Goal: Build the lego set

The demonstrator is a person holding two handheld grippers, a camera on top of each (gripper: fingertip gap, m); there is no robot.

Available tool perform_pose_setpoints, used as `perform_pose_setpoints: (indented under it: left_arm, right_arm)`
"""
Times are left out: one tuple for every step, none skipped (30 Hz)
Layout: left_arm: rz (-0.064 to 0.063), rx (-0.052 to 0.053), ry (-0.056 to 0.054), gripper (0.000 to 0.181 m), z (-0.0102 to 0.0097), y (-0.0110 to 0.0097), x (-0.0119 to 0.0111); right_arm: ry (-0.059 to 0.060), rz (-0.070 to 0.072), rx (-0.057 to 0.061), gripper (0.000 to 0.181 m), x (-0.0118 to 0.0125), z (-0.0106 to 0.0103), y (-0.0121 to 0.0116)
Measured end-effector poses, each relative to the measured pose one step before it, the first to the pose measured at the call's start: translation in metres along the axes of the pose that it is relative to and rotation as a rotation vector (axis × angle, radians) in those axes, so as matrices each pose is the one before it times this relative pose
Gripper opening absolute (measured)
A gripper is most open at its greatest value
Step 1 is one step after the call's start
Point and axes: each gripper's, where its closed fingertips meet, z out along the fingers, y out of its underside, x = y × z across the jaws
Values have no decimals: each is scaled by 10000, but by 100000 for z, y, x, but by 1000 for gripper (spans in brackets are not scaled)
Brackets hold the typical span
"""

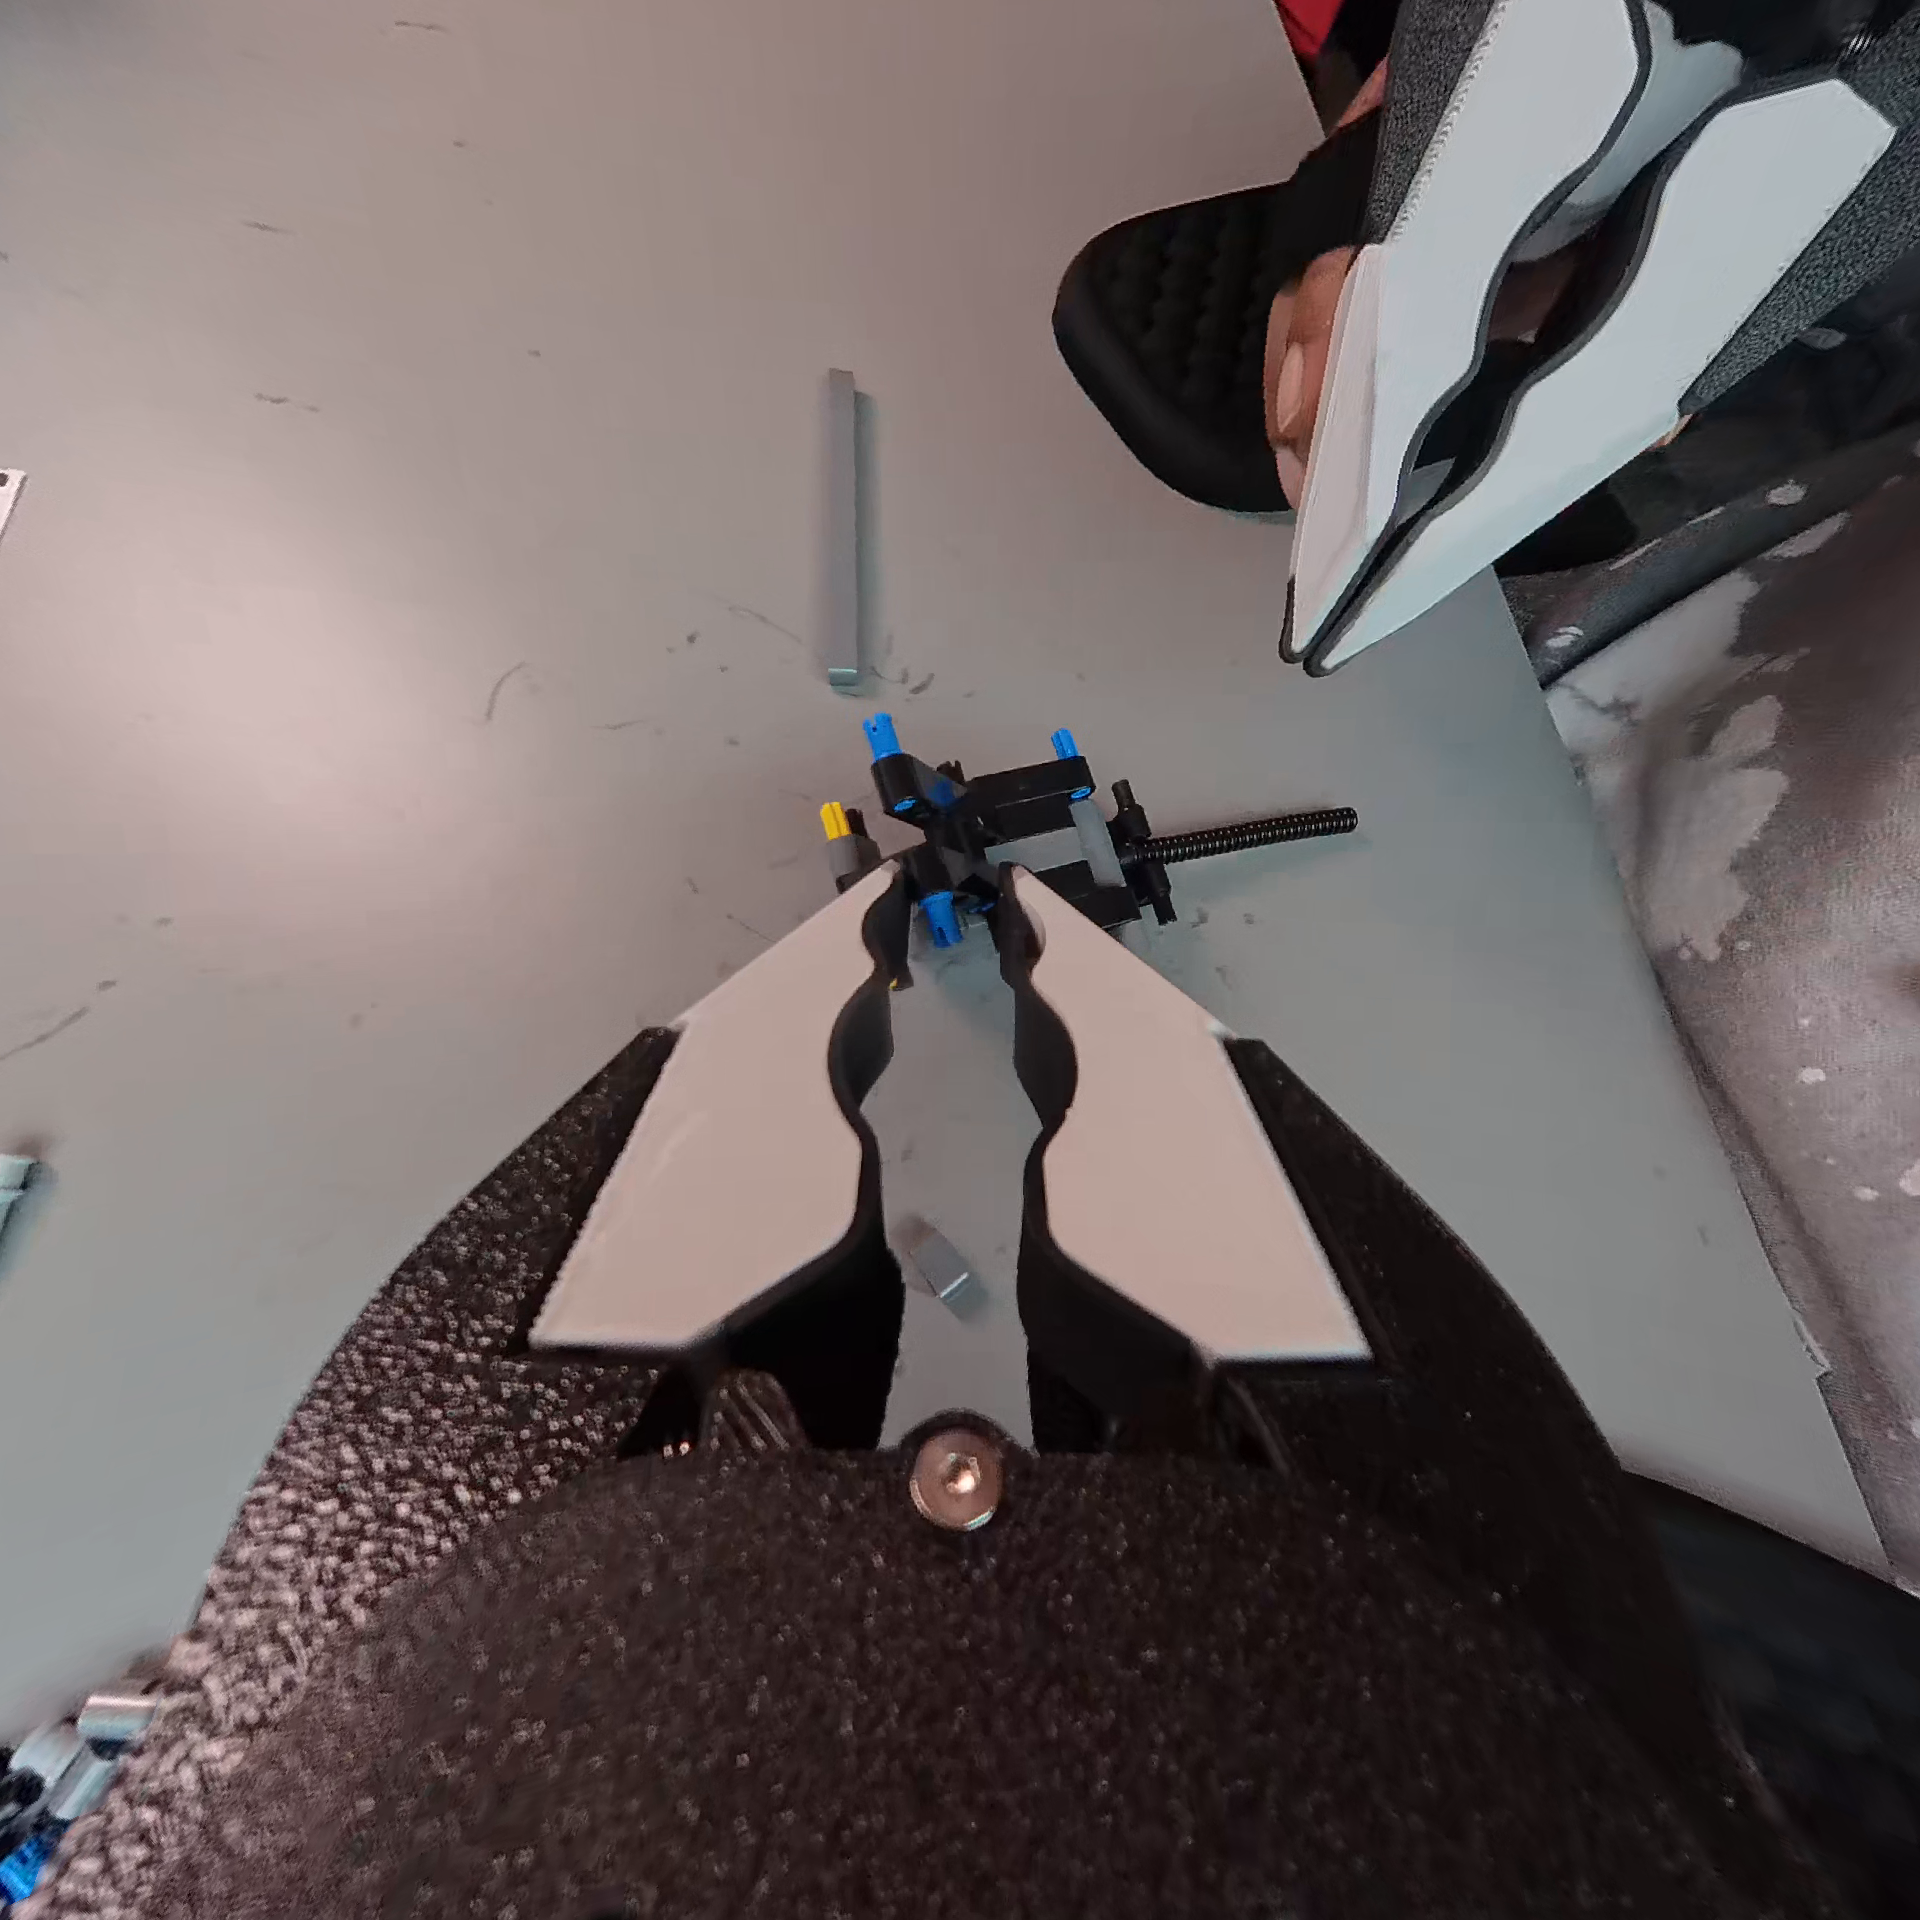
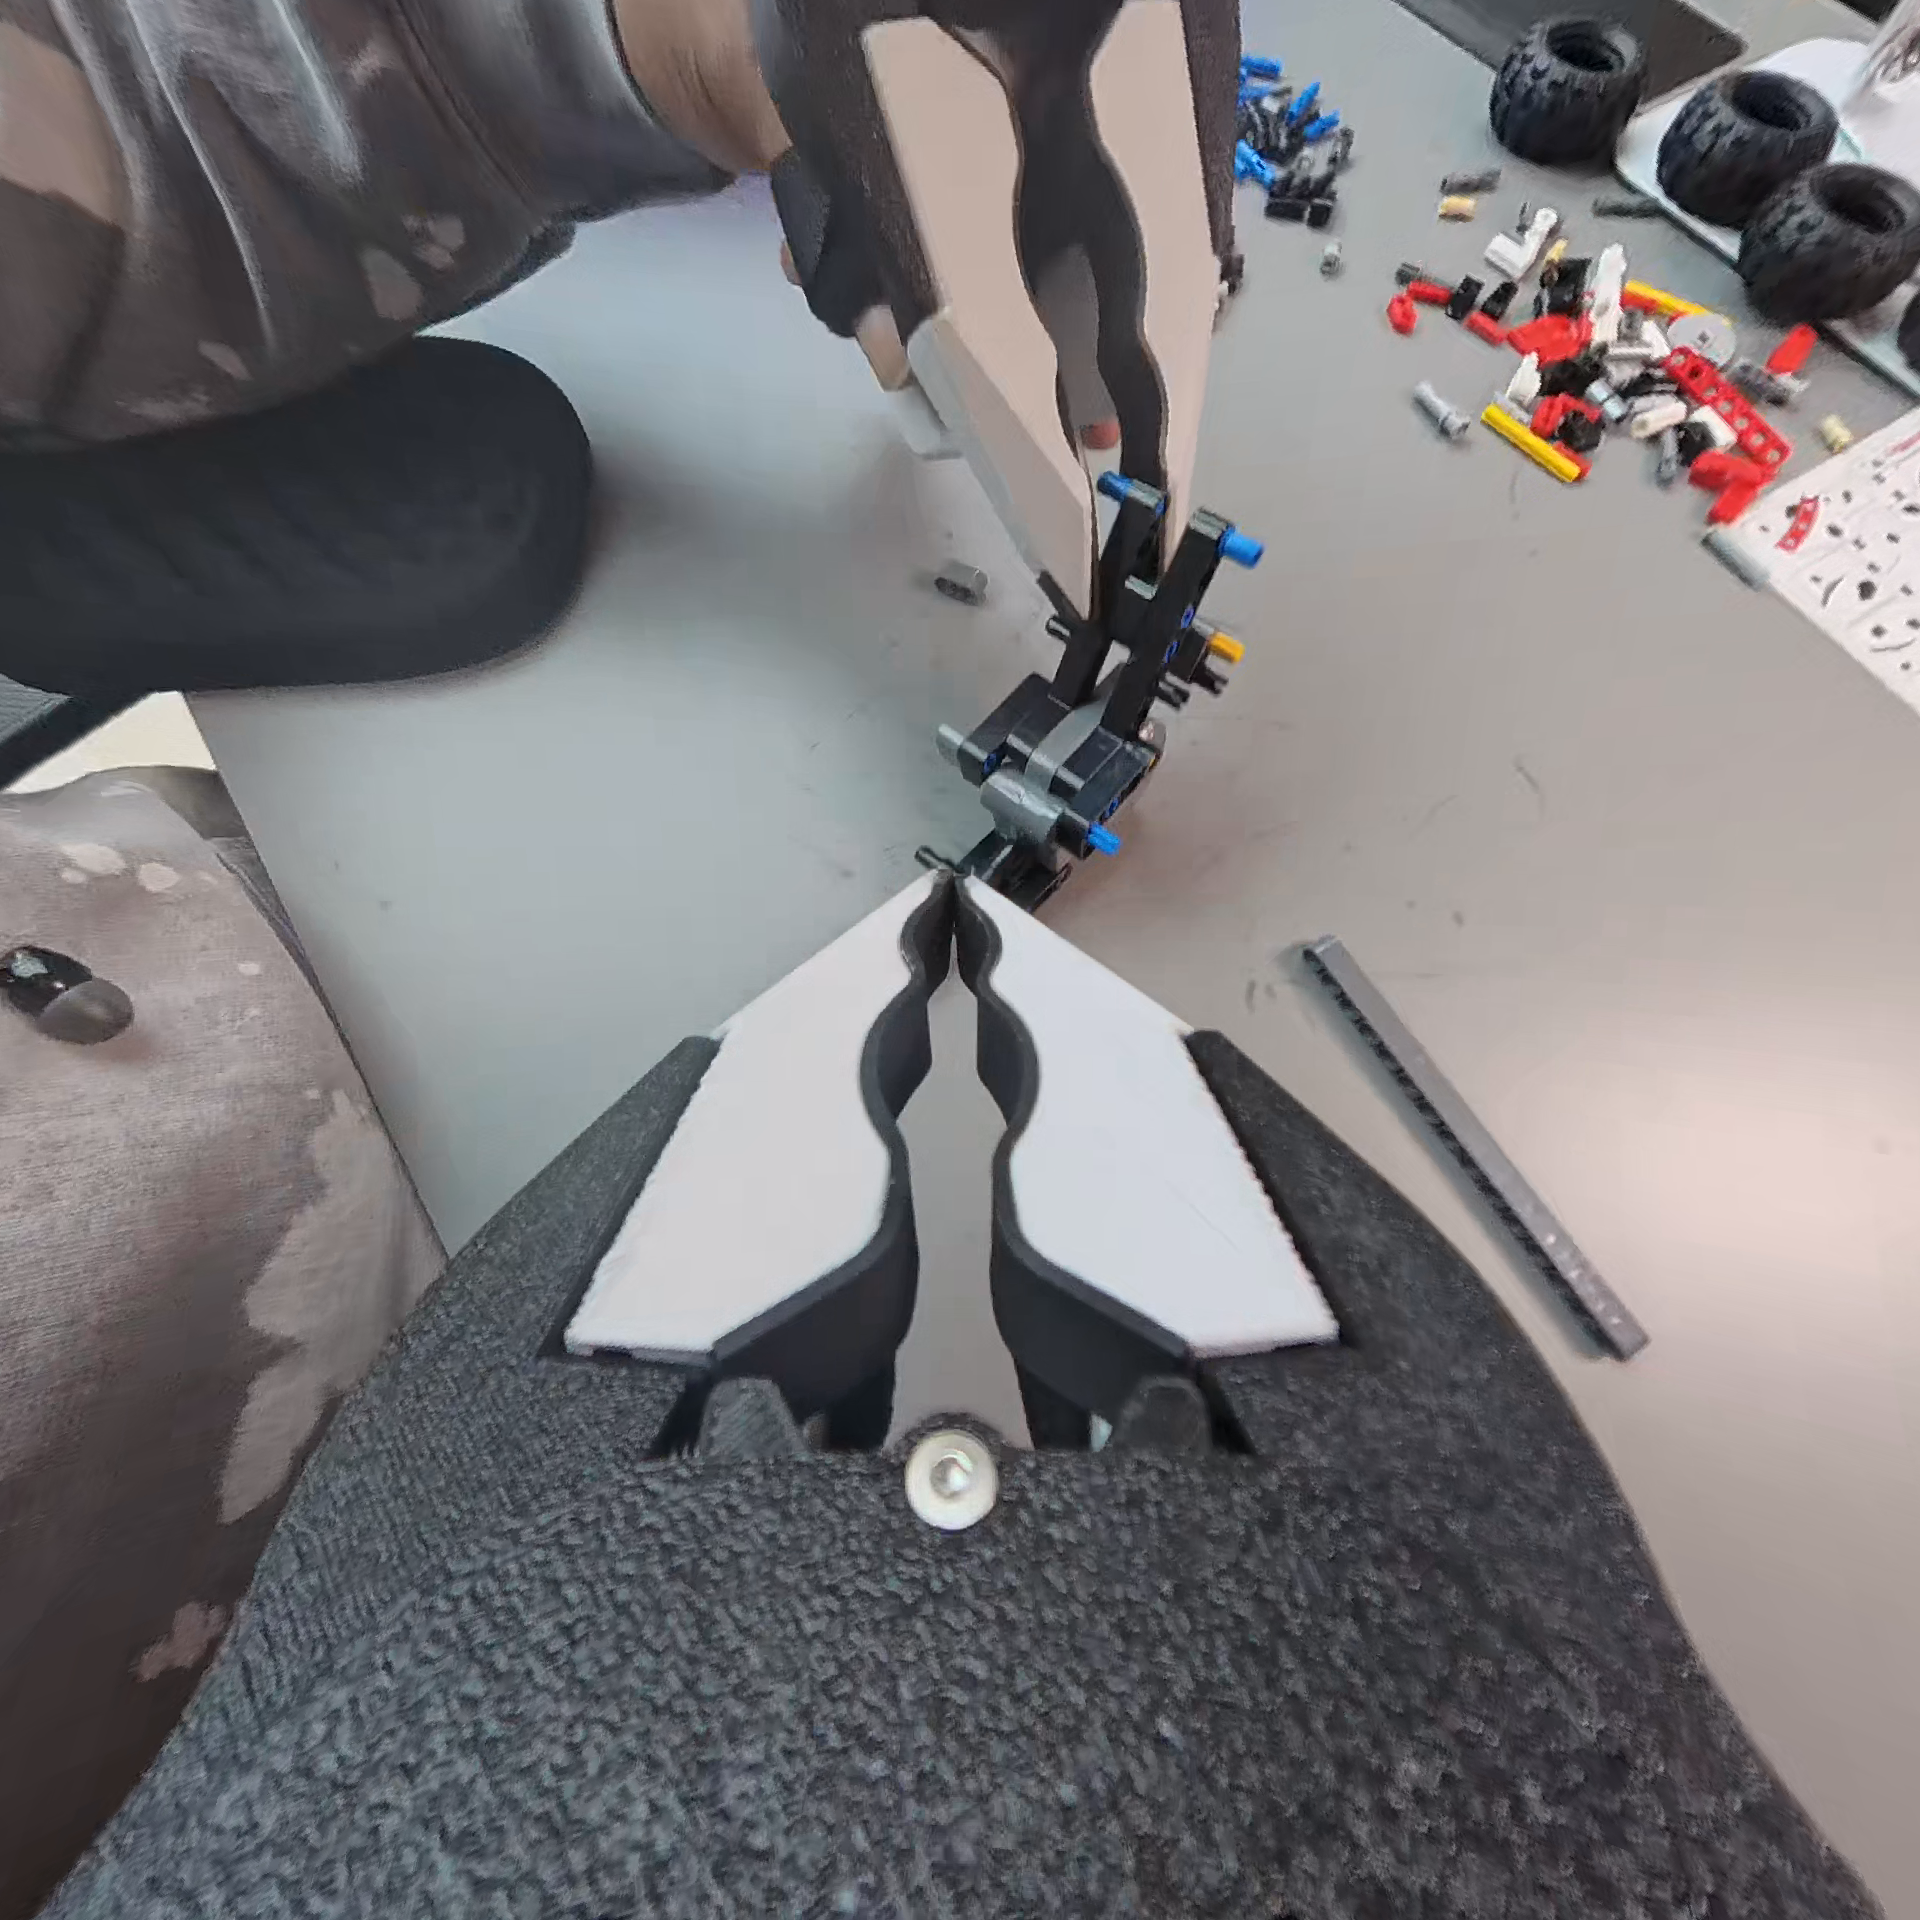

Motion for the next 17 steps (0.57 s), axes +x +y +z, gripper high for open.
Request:
perform_pose_setpoints:
  left_arm:
    - [10,-8,88,16,133,-46,110]
    - [9,-12,60,17,105,-26,41]
    - [24,-5,41,17,56,-29,23]
    - [30,-21,32,17,-17,6,24]
    - [40,-56,40,17,-53,75,24]
    - [68,-78,71,17,-81,90,50]
    - [121,-108,118,17,-69,134,90]
    - [160,-163,168,17,-44,165,96]
    - [184,-213,223,18,-7,192,117]
    - [193,-241,235,18,42,153,53]
    - [140,-218,150,22,52,6,-135]
    - [79,-199,-31,25,-6,-105,-431]
    - [59,-221,-244,28,-111,-110,-708]
    - [47,-99,-477,32,-321,-262,-927]
    - [10,202,-470,33,-562,-580,-763]
    - [-98,420,-235,35,-742,-719,-264]
    - [-170,433,-109,37,-812,-560,66]
  right_arm:
    - [-17,-304,-166,0,-10,198,-294]
    - [47,-347,-153,0,85,372,-135]
    - [-40,-304,-46,0,-18,346,-118]
    - [-78,-176,-46,0,31,263,12]
    - [-44,-127,-20,0,171,173,86]
    - [-99,-257,63,3,95,82,100]
    - [-91,-413,109,5,24,22,136]
    - [107,-447,84,6,264,23,233]
    - [215,-445,16,8,431,83,346]
    - [135,-396,-2,13,305,175,370]
    - [55,-259,-63,15,214,239,385]
    - [1,-149,-37,17,170,293,258]
    - [-64,-97,-2,20,82,290,140]
    - [7,-63,-7,22,207,232,63]
    - [15,-82,-17,23,222,150,41]
    - [-6,-112,17,25,178,49,-36]
    - [20,-103,82,25,261,-75,-135]
